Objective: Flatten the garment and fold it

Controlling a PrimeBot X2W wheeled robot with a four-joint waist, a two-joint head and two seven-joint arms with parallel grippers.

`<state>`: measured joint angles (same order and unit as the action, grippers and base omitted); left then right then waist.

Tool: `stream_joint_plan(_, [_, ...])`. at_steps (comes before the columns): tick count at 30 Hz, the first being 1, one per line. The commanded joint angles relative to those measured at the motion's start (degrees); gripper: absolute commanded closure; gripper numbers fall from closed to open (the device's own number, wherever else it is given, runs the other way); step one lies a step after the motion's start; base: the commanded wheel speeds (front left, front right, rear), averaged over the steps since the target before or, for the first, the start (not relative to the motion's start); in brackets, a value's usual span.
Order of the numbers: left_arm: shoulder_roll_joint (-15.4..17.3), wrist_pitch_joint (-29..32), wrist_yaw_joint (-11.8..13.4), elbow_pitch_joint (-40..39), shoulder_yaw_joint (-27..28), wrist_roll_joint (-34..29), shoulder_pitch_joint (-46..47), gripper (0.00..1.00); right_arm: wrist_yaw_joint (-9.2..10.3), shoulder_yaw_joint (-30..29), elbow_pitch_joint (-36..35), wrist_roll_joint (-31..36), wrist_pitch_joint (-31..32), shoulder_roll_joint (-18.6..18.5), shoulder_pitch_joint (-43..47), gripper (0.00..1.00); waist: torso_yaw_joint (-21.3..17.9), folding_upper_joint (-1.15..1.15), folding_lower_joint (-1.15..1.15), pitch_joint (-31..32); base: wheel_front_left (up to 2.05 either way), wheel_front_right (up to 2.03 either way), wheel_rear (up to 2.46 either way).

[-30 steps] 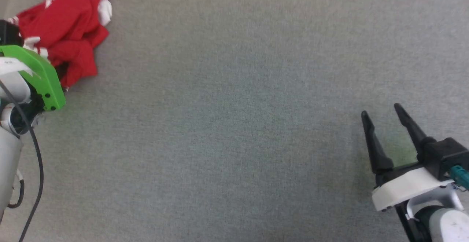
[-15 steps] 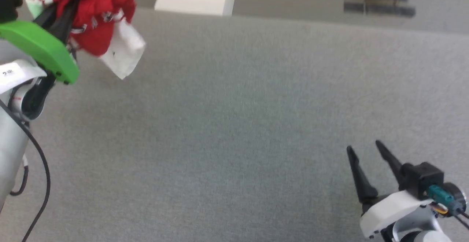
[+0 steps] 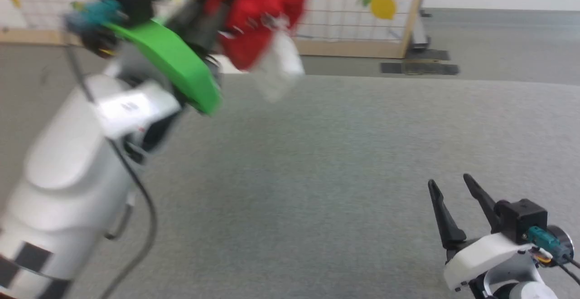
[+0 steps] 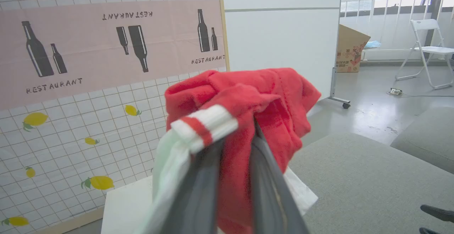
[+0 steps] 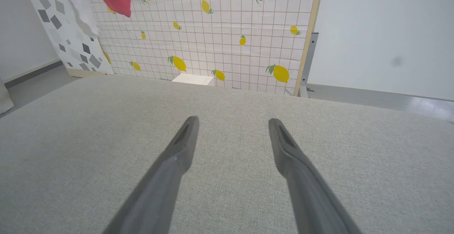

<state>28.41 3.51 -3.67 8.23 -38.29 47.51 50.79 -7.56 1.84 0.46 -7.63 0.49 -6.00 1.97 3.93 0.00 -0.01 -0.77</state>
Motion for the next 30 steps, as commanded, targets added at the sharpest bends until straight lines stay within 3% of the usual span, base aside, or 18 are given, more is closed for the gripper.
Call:
stream_joint_plan(1, [-1.2,0.0,0.9,-0.3,-1.1,-0.9,-1.9,1.0,0.08,-0.2,-0.1,0.1,-0.3,0.0,-1.2,0.0,-5.3,0.0,0.01,0.1,0.0,0.0,0.0])
stream_joint_plan(9, [-8.0,-2.3,5.4,2.5,-6.0,-2.6,-8.7,1.0,0.08,-1.5,-1.3,0.5,-0.8,-0.1,-4.1,0.0,-12.9,0.0,0.01,-4.9,0.0,0.0,0.0])
stream_joint_plan(14, [-10.4,-3.3,6.8,7.9,-9.3,-5.6,-9.6,1.0,0.08,-2.3,-2.0,1.0,-1.2,0.1,-5.0,0.0,-15.7,0.0,0.01,-8.3,0.0,0.0,0.0])
stream_joint_plan(19, [-10.8,-2.6,6.3,15.2,-13.3,-8.4,-10.7,1.0,0.08,-2.8,-2.2,1.3,-2.0,0.7,-5.4,0.0,-17.1,0.0,0.01,-10.9,0.0,0.0,0.0])
stream_joint_plan(26, [-11.1,1.1,4.0,22.3,-17.2,-8.7,-12.3,1.0,0.08,-3.1,-1.7,1.7,-2.5,1.5,-5.3,0.0,-16.1,0.0,0.01,-11.9,0.0,0.0,0.0])
stream_joint_plan(27, [-11.2,1.4,3.7,22.8,-17.4,-8.6,-12.3,0.41,0.08,-2.9,-1.6,1.7,-2.5,1.6,-5.3,0.0,-15.6,0.0,0.01,-11.8,0.0,0.0,0.0])
stream_joint_plan(28, [-11.4,1.1,3.7,23.1,-17.4,-8.6,-12.1,0.0,0.08,-2.8,-1.5,1.7,-2.4,1.7,-5.3,0.0,-15.2,0.0,0.01,-11.6,0.0,0.0,0.0])
stream_joint_plan(30, [-11.5,0.6,3.8,23.4,-17.2,-8.5,-12.0,0.0,0.08,-2.5,-1.2,1.7,-2.3,1.7,-5.3,0.0,-14.5,0.0,0.01,-11.0,0.0,0.0,0.0])
